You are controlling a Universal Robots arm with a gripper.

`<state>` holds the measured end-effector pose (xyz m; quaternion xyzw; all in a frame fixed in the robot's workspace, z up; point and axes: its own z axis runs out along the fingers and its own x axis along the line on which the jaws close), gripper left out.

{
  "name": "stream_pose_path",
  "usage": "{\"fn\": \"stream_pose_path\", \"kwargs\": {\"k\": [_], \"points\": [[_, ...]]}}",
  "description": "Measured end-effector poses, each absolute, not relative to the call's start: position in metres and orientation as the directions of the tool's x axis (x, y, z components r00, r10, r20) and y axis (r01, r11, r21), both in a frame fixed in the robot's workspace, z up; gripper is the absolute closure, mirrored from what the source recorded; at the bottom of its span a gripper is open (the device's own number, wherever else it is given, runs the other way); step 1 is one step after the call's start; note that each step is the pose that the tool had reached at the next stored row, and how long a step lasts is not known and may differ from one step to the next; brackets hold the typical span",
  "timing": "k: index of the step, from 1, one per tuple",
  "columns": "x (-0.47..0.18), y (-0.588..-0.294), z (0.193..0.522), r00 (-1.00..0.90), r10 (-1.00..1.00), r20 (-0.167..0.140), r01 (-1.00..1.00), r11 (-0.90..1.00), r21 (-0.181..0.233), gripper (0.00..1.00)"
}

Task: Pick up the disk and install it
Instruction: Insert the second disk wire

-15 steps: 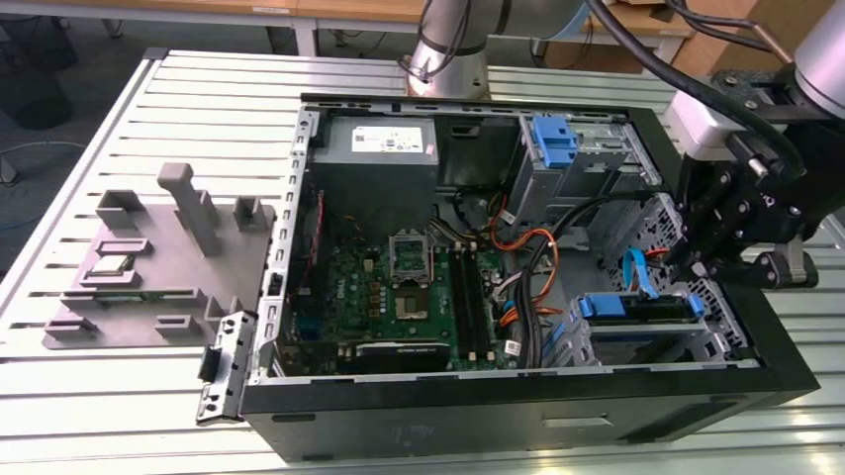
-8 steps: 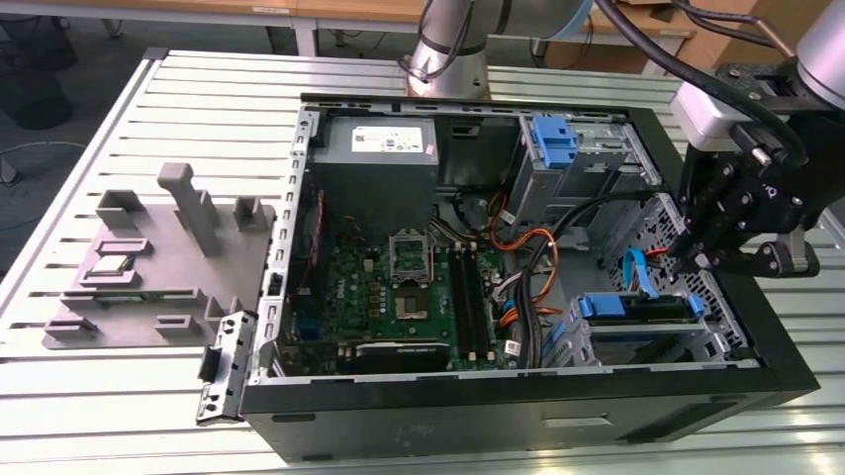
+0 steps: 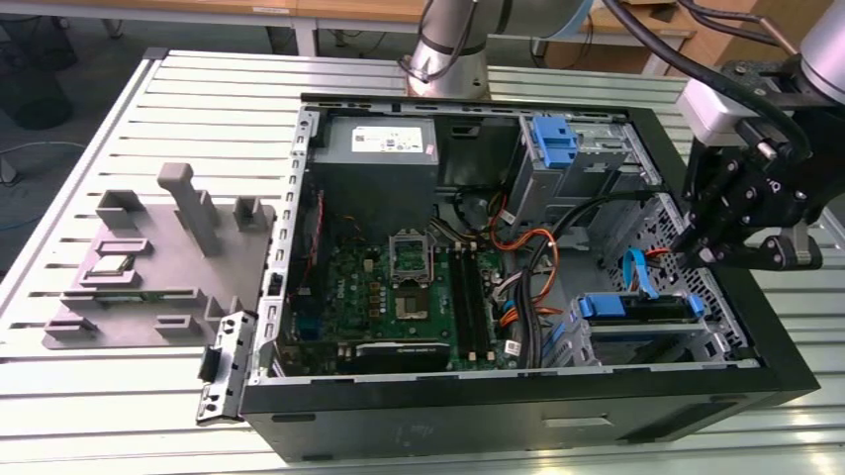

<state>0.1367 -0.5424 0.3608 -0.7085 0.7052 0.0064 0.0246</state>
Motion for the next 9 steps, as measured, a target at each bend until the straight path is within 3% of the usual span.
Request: {"fn": "stream_pose_path", "kwargs": {"k": [9], "points": [[0.1474, -0.5361, 0.3590, 0.005, -0.999, -0.044, -1.000, -0.004, -0.026, 0.76]]}}
